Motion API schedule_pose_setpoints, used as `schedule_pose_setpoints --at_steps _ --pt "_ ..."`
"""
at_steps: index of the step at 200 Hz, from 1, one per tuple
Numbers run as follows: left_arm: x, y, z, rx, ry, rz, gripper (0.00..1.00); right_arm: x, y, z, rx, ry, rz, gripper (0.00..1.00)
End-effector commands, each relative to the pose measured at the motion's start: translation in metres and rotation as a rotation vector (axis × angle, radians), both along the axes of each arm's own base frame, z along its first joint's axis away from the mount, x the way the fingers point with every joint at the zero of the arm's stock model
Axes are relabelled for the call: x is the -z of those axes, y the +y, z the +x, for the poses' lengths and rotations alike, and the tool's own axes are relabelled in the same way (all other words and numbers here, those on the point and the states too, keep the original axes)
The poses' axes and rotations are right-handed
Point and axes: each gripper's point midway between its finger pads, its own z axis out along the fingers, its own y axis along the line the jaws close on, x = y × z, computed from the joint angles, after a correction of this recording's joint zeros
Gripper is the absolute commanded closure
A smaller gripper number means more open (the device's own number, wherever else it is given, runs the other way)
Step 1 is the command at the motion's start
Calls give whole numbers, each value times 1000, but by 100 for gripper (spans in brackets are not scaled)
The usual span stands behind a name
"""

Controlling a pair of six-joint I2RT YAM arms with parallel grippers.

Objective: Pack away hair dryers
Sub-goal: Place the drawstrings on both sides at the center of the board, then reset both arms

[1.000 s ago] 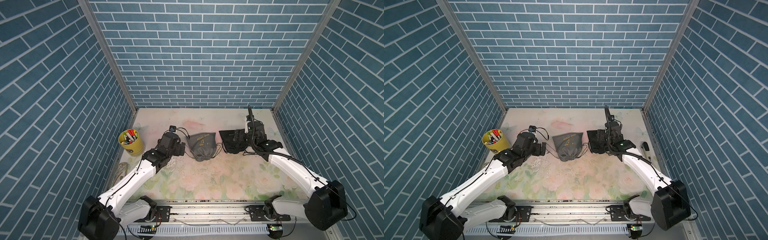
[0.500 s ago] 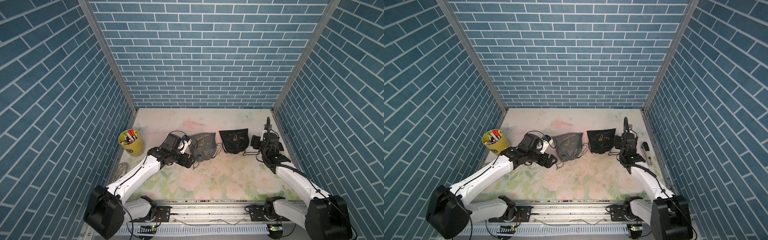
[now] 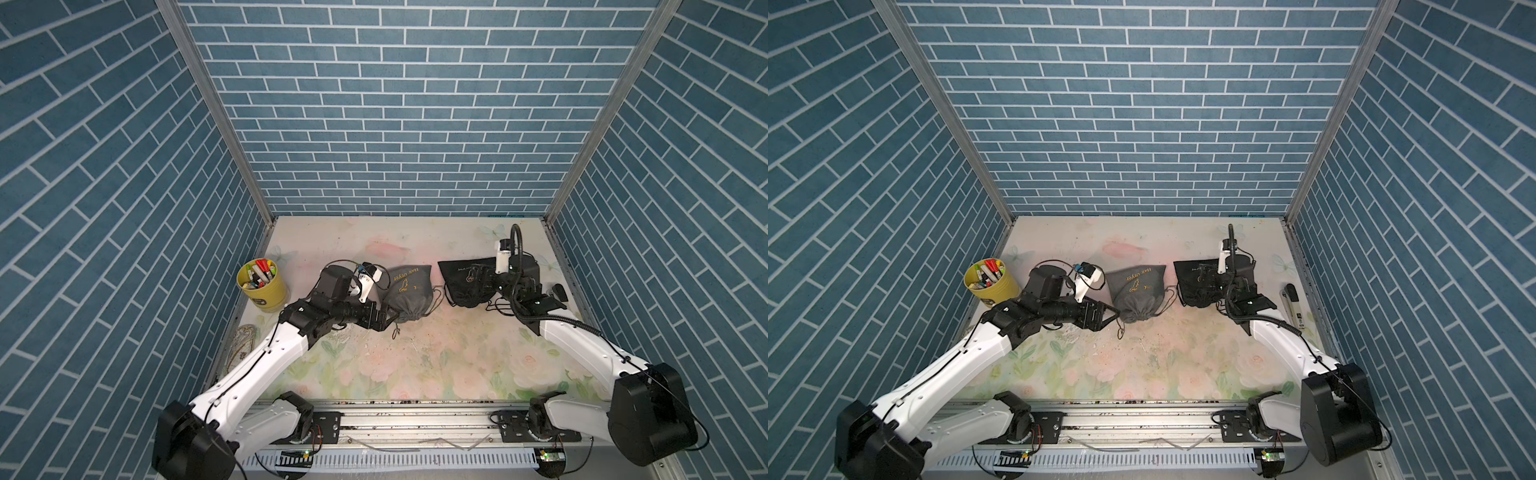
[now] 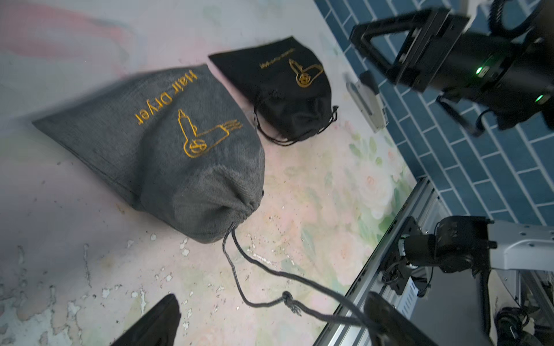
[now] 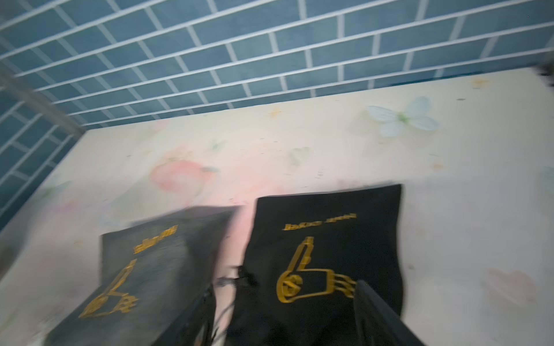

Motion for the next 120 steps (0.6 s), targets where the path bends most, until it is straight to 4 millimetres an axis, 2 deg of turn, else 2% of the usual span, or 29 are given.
schedule_pose_setpoints --at_steps 1,39,62,79,96,110,120 --pt "-21 3 12 -61 -26 -105 2 -13 40 -8 -119 -25 -9 28" --pt "-58 17 27 -138 -105 -254 0 -11 45 -10 -137 -37 15 27" --pt "-60 40 40 -244 -137 -212 0 -14 38 -11 -127 -60 -43 27" --pt "-52 62 50 -343 -156 -135 0 -19 19 -10 -68 -116 -122 25" --pt "-39 96 61 -495 -189 -14 0 -23 -5 -9 -11 -167 -199 22" --pt "-26 126 70 -609 -213 123 0 -17 -36 -5 70 -176 -245 22" --pt "-19 139 74 -642 -217 192 0 -9 -64 -1 147 -167 -254 22"
